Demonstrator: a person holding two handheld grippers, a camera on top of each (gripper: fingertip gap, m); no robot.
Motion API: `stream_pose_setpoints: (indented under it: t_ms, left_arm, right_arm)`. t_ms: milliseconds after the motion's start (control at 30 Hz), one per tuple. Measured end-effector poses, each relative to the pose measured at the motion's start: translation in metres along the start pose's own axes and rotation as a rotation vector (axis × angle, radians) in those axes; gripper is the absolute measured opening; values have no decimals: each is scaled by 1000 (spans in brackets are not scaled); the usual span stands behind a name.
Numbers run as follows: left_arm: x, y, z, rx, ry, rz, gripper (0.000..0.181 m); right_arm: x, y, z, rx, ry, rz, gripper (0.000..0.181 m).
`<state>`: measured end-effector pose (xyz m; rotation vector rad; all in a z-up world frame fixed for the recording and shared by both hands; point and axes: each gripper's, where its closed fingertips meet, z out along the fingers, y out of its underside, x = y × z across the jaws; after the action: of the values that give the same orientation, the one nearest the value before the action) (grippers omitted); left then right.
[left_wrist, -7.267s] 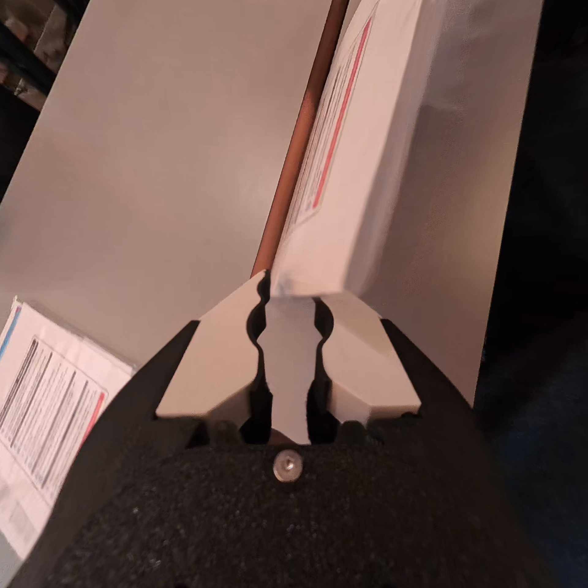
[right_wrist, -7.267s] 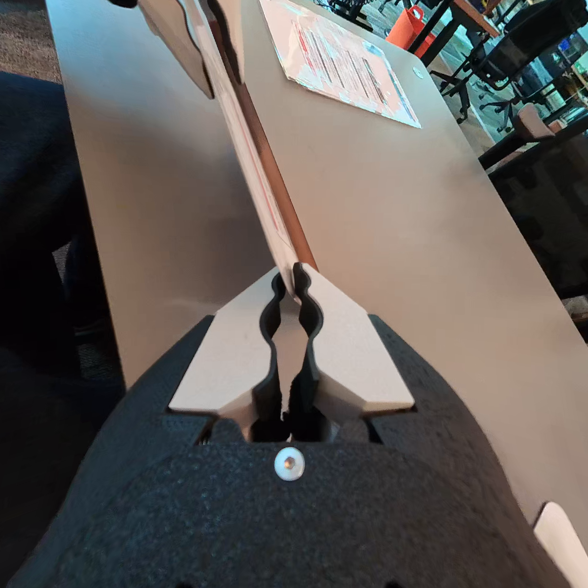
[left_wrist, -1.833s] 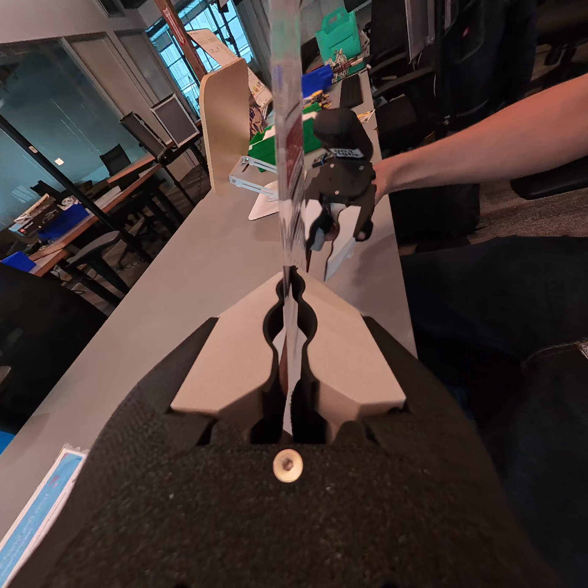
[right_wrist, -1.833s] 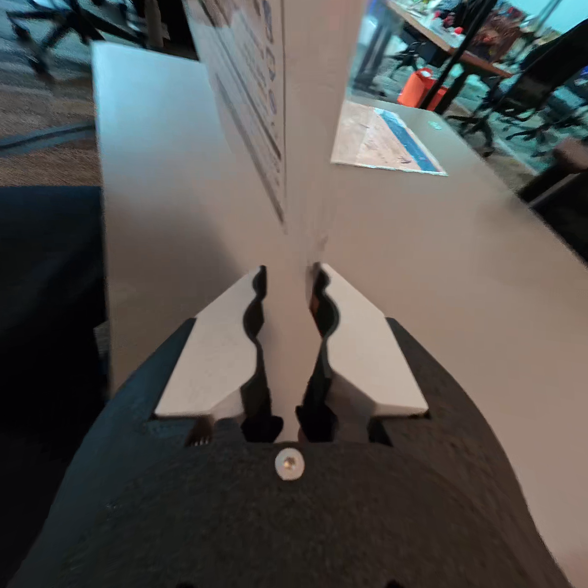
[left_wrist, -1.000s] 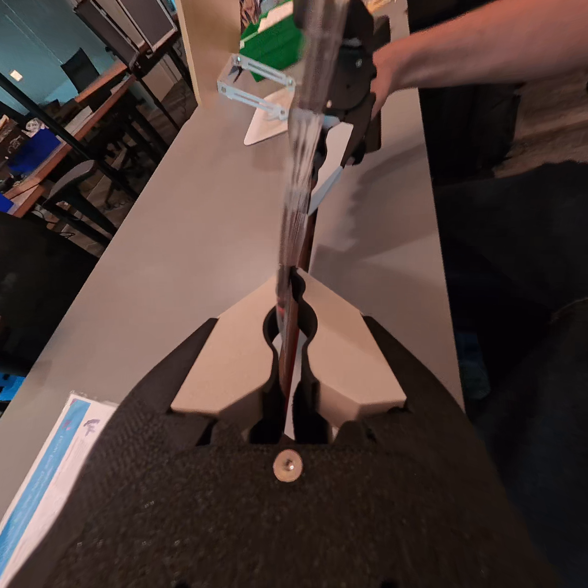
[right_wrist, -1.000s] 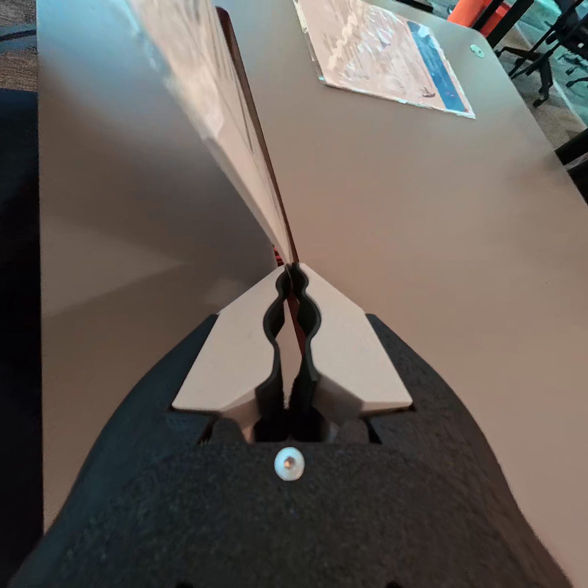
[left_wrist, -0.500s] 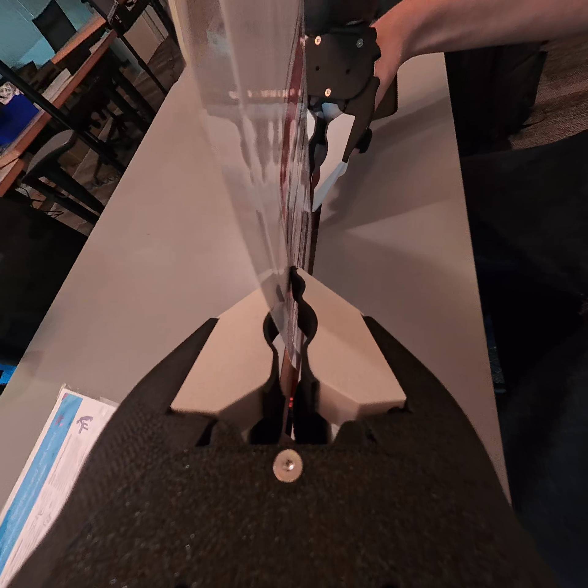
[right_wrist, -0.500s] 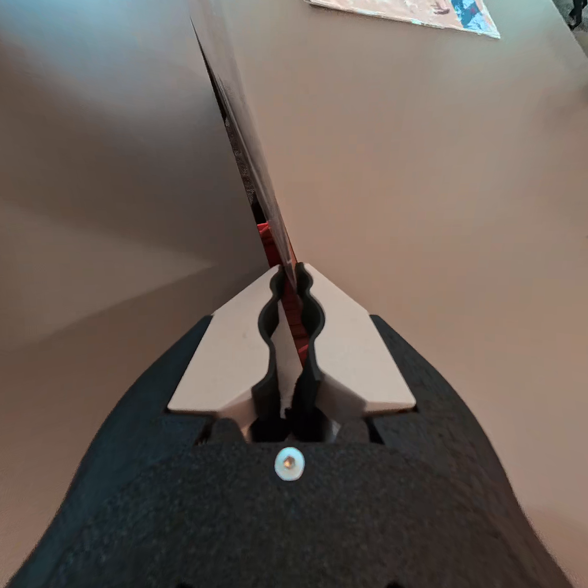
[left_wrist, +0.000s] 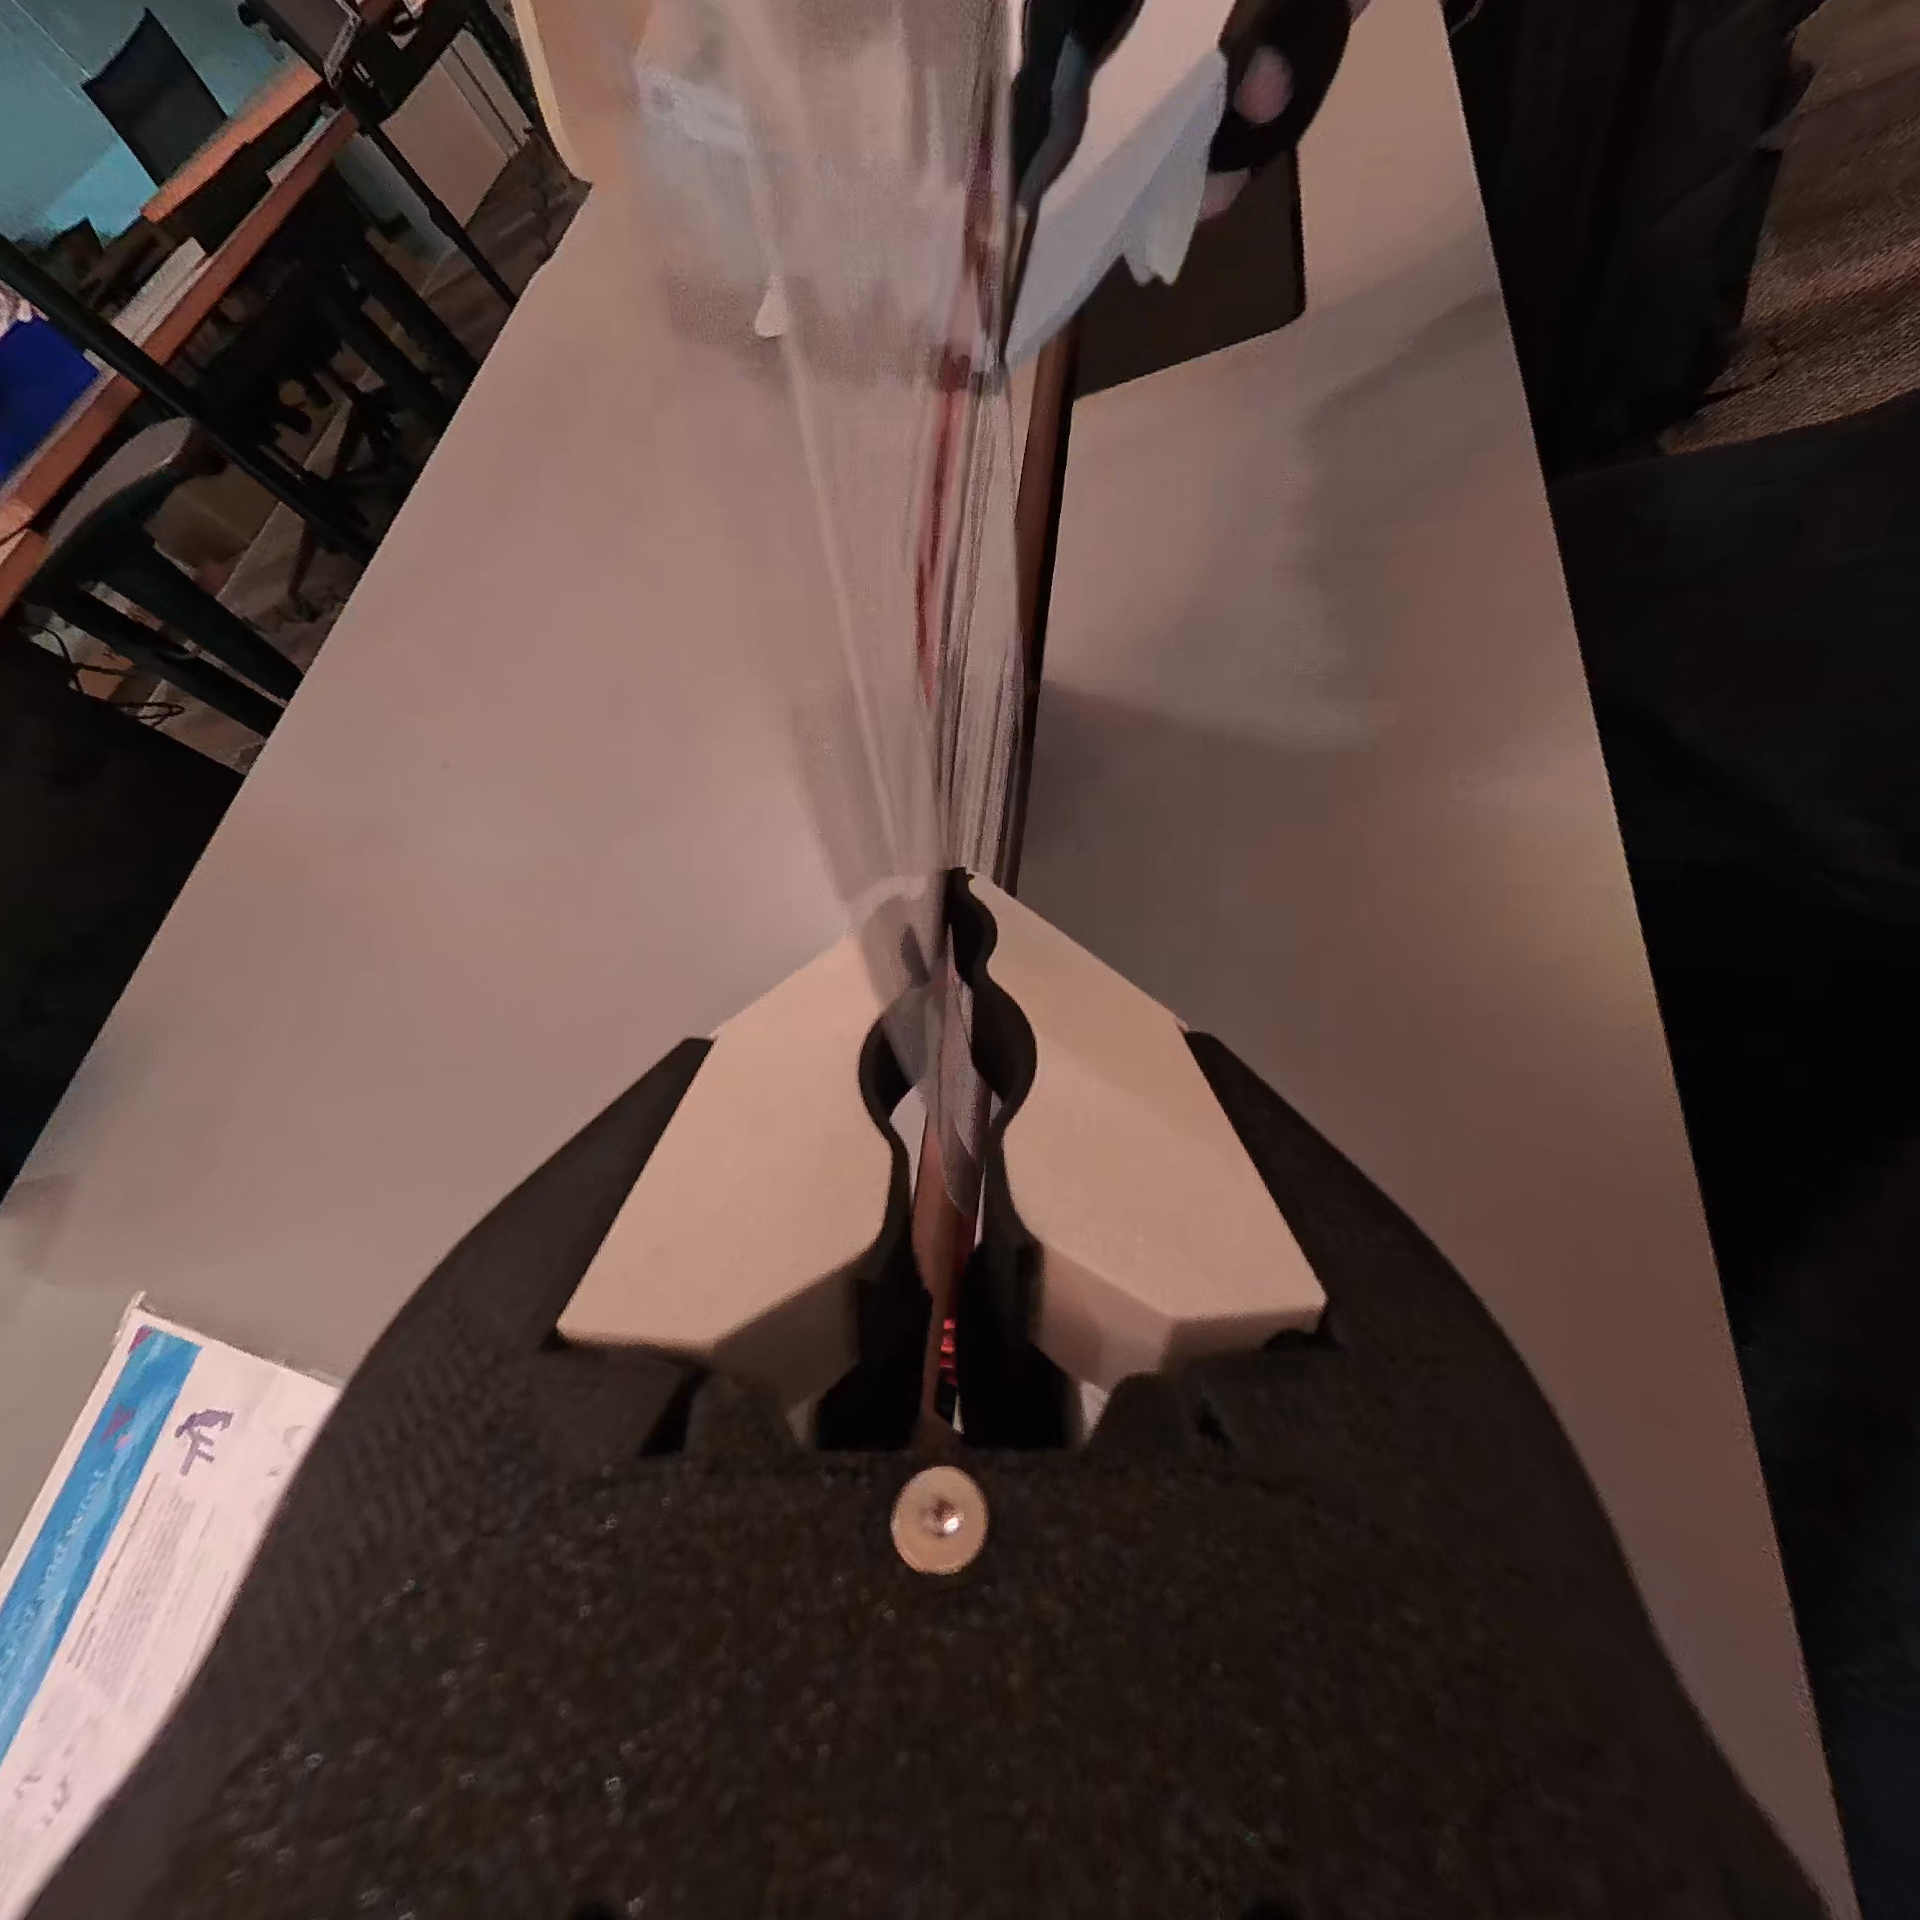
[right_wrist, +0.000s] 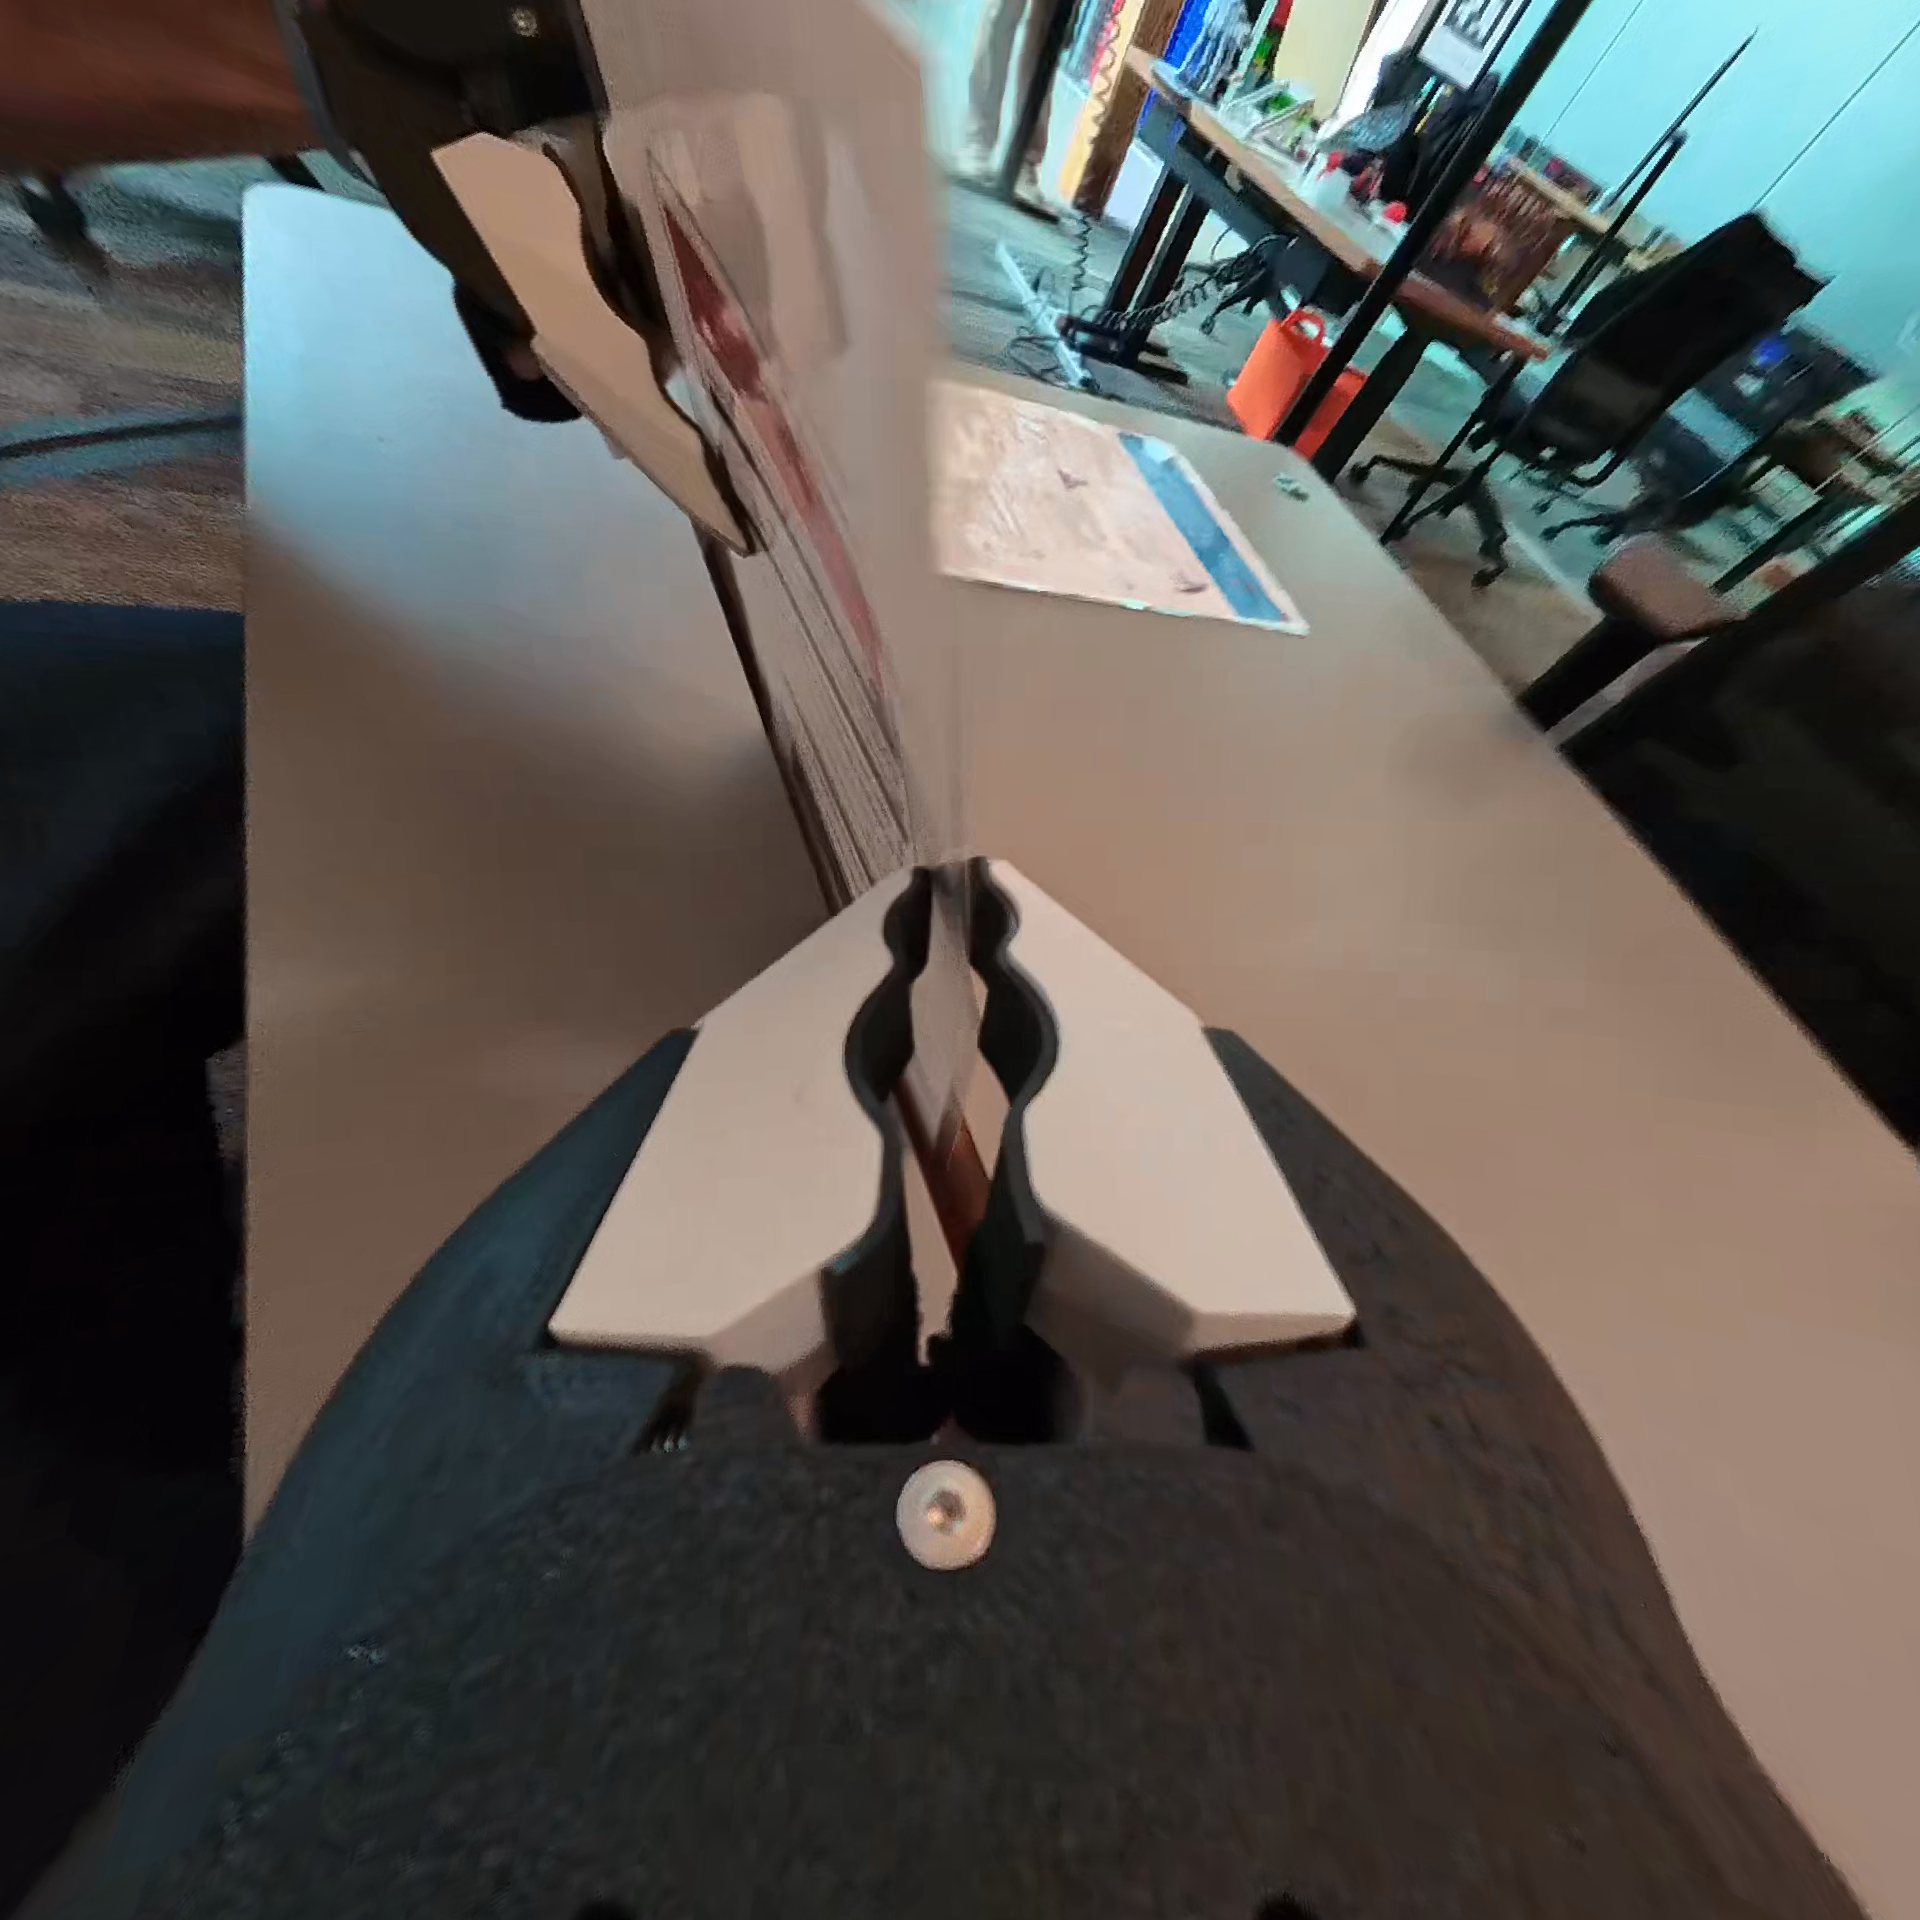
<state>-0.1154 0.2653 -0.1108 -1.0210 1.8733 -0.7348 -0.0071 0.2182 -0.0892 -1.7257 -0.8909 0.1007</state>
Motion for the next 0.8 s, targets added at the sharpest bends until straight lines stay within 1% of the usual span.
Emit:
stream_pose_setpoints:
  t_ms: [133,167,200,233,267,333,367,567,667,800]
  left_arm:
    - [-1,2,-2,0,-20,-58,1]
    - [0,2,-4,0,-30,-69,5]
    - [0,2,-8,3,-45,-72,14]
    - [1,1,-12,10,-56,-74,17]
    - [3,0,-16,24,-65,-72,16]
    - [8,-3,-23,59,-75,-59,1]
    - [11,-3,-23,64,-71,-57,0]
    - [24,4,-14,16,-64,-28,0]
    - [25,10,-9,-29,-69,7,0]
    - [25,10,-7,-45,-55,7,0]
  right_arm:
    - [-7,3,1,-30,38,-106,1]
    - [-9,7,1,-44,42,-112,0]
    - [-10,12,2,-65,42,-115,0]
    - [-11,18,2,-86,40,-114,0]
    - [-12,22,3,-97,37,-108,0]
    - [-15,29,4,-107,29,-102,0]
    - [-17,31,6,-111,24,-98,0]
    - [-19,55,12,-198,18,-92,1]
    - [-19,62,14,-214,21,-85,1]
    - [-18,68,15,-230,19,-51,3]
